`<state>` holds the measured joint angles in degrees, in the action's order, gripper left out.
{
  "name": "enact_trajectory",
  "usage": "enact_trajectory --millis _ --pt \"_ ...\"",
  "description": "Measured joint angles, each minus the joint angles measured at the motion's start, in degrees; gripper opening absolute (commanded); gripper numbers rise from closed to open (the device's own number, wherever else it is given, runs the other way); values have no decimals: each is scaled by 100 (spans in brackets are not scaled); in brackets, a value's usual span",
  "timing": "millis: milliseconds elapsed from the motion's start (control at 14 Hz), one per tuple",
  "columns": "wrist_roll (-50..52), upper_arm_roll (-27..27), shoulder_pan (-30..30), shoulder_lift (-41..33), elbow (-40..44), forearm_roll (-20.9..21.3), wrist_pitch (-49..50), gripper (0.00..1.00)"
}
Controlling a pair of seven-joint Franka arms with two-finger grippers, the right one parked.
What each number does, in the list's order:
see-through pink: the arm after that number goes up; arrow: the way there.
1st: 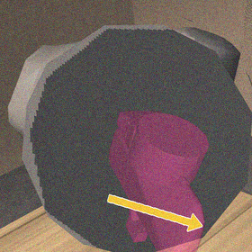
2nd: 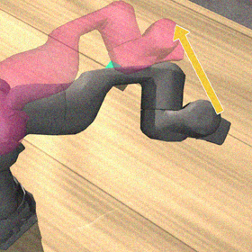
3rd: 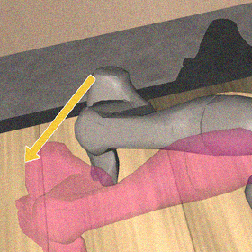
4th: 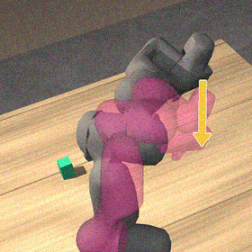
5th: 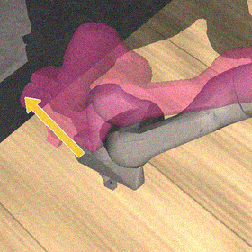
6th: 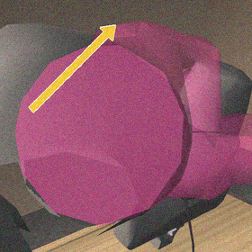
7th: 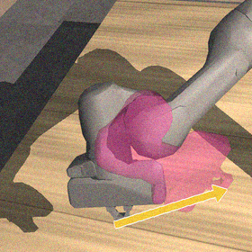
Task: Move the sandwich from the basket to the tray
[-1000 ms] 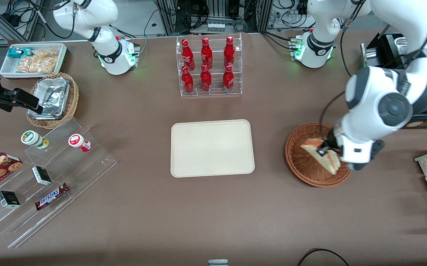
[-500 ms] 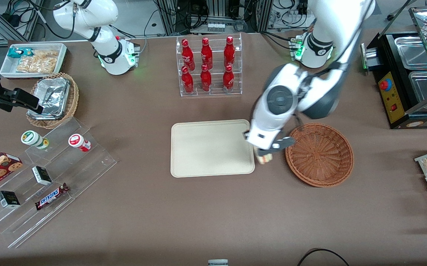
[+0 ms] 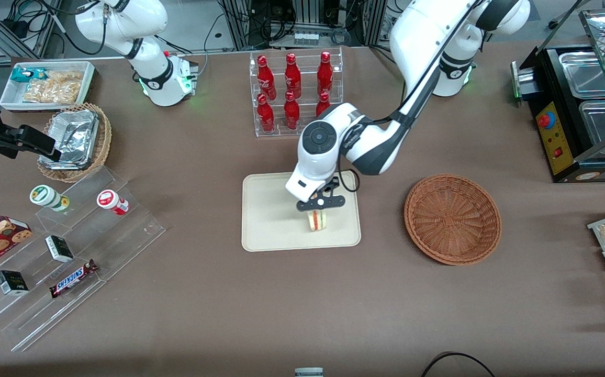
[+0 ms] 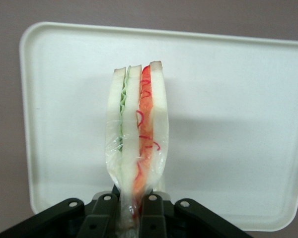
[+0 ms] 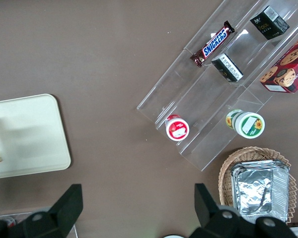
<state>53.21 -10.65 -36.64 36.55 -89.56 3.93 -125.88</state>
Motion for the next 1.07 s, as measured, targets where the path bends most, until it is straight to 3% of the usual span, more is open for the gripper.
enact_trajectory --millis 429,500,571,643,1071 --pt "-36 1 -105 276 5 169 -261 22" --pt "-38 1 -123 305 5 181 -261 41" --pt "-38 1 -138 340 5 209 -266 79" --pt "-39 1 -149 379 6 240 -301 99" --pt "7 14 -165 282 151 267 -390 100"
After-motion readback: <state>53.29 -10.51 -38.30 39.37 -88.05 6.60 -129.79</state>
